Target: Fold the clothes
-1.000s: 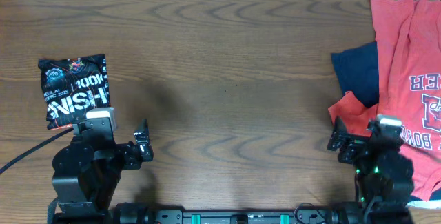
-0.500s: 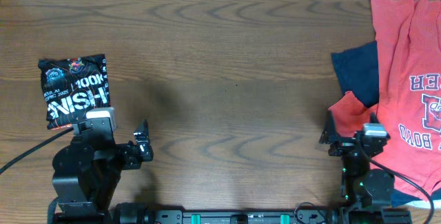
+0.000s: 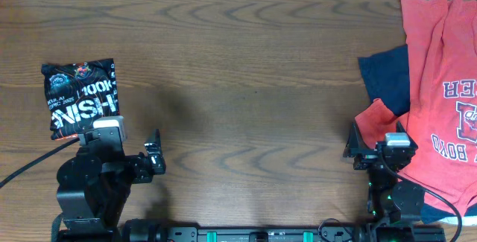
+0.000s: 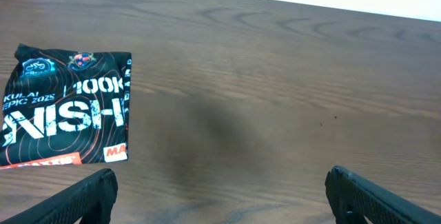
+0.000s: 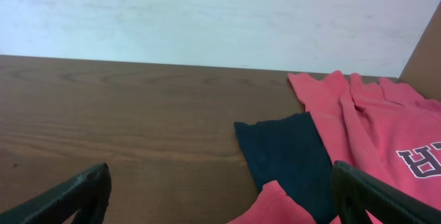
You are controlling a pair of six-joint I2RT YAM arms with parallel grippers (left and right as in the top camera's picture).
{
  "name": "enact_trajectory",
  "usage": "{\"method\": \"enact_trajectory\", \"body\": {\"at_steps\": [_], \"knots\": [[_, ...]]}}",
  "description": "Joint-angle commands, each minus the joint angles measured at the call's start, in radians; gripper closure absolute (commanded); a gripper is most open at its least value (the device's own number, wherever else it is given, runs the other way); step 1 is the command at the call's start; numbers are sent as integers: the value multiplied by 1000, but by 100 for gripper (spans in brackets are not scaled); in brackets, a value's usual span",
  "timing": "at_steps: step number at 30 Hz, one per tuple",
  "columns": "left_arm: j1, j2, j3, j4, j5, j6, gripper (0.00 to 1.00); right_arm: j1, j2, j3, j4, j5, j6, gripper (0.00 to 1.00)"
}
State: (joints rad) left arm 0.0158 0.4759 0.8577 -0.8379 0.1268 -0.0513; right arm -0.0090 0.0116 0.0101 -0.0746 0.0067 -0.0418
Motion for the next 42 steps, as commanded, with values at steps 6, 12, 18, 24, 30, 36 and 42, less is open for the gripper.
{"method": "enact_trajectory", "body": {"at_steps": [6, 12, 18, 24, 30, 36, 42], "knots": [[0, -1, 1, 2, -8, 6, 2, -9, -3, -5, 0, -11, -19, 1], [0, -1, 1, 2, -8, 6, 2, -9, -3, -5, 0, -11, -19, 1], [0, -1, 1, 2, -8, 6, 2, -9, -3, -5, 0, -11, -19, 1], [-2, -16, 0, 2, -8, 6, 2, -9, -3, -5, 0, -11, -19, 1], [19, -122, -27, -49, -46, 33, 2, -9, -3, -5, 0, -11, -19, 1], [50, -348, -240, -10, -103, 33, 2, -9, -3, -5, 0, -11, -19, 1], [71, -464, -489, 235, -120, 36, 2, -9, -3, -5, 0, -11, -19, 1]]}}
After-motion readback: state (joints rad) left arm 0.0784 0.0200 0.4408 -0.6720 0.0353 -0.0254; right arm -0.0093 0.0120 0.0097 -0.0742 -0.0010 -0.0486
